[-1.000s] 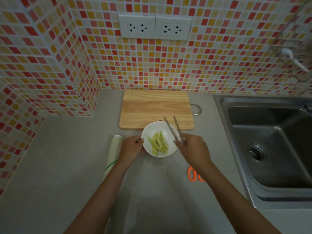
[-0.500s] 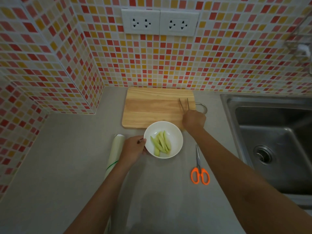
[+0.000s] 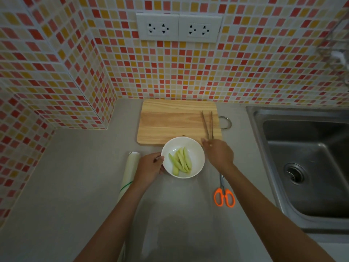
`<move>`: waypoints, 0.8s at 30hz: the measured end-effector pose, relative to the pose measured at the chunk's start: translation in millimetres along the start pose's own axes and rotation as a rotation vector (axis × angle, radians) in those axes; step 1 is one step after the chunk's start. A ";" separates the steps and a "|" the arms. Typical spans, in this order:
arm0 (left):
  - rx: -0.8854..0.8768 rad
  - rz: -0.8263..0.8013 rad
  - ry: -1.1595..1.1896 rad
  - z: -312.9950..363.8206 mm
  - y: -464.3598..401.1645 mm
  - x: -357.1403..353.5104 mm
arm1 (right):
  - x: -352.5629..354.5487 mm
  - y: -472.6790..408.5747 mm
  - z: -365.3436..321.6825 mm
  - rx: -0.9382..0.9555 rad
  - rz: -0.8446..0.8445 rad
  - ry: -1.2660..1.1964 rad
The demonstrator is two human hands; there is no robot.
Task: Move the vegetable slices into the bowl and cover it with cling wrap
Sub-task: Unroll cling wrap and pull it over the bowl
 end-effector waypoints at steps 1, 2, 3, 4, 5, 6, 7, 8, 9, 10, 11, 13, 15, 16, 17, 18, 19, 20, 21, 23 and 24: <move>-0.002 0.003 -0.002 0.1 1.2 0.0 | -3.1 13.1 3.1 -0.009 -0.077 -0.090; -0.003 0.008 -0.002 0.8 2.2 -0.1 | -6.2 24.4 4.2 -0.017 -0.150 -0.184; -0.003 0.012 0.002 1.7 3.1 0.1 | -9.5 33.2 4.3 -0.024 -0.200 -0.271; -0.007 0.014 0.006 2.9 3.9 0.1 | -12.9 38.6 5.1 -0.032 -0.215 -0.338; -0.018 0.013 0.004 3.8 4.6 -0.3 | -15.3 42.1 6.3 -0.039 -0.202 -0.382; -0.031 0.007 -0.008 4.8 5.5 -0.9 | -16.2 45.0 6.7 -0.050 -0.180 -0.407; -0.042 0.000 -0.027 5.4 7.3 -1.2 | -16.4 48.3 7.3 -0.061 -0.162 -0.428; -0.045 -0.005 -0.043 5.9 9.8 -0.8 | -16.7 51.8 8.0 -0.068 -0.153 -0.456; -0.047 -0.008 -0.054 5.8 12.7 0.4 | -17.4 56.0 8.9 -0.074 -0.153 -0.488; -0.052 -0.010 -0.062 5.3 15.7 1.9 | -17.5 60.8 9.7 -0.078 -0.154 -0.517; -0.060 -0.010 -0.068 4.7 19.5 3.7 | -17.4 66.5 10.8 -0.082 -0.153 -0.540; -0.068 -0.014 -0.061 3.0 29.1 6.7 | -18.4 79.0 13.6 -0.083 -0.142 -0.574; -0.070 -0.016 -0.054 0.1 40.6 9.1 | -19.5 90.9 17.4 -0.076 -0.130 -0.576; -0.074 -0.015 -0.054 -1.7 46.2 10.1 | -20.0 96.2 19.4 -0.070 -0.126 -0.564; -0.078 -0.017 -0.051 -3.8 51.7 10.9 | -20.5 101.8 21.3 -0.064 -0.126 -0.556; -0.082 -0.021 -0.046 -6.0 56.7 11.4 | -20.8 107.1 23.1 -0.060 -0.130 -0.555; -0.085 -0.027 -0.044 -8.1 61.1 11.7 | -21.2 112.3 24.2 -0.058 -0.138 -0.561; -0.089 -0.032 -0.046 -10.3 64.9 11.8 | -21.5 117.1 25.5 -0.058 -0.145 -0.567; -0.091 -0.032 -0.049 -12.3 68.3 11.7 | -21.9 121.6 26.6 -0.058 -0.148 -0.572; -0.085 -0.031 -0.047 -15.7 73.6 11.2 | -22.6 129.3 28.8 -0.067 -0.146 -0.579; -0.081 -0.033 -0.043 -17.0 75.7 10.6 | -22.7 132.1 29.9 -0.077 -0.145 -0.586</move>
Point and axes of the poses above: each hand's wrist, its own y-axis away from the middle knuckle, its own x-axis out of the back of the hand, z = x × y, the point moved 4 cm from there along -y, towards the middle knuckle, and after that the axes turned 7 degrees about z, right-handed, at the moved point
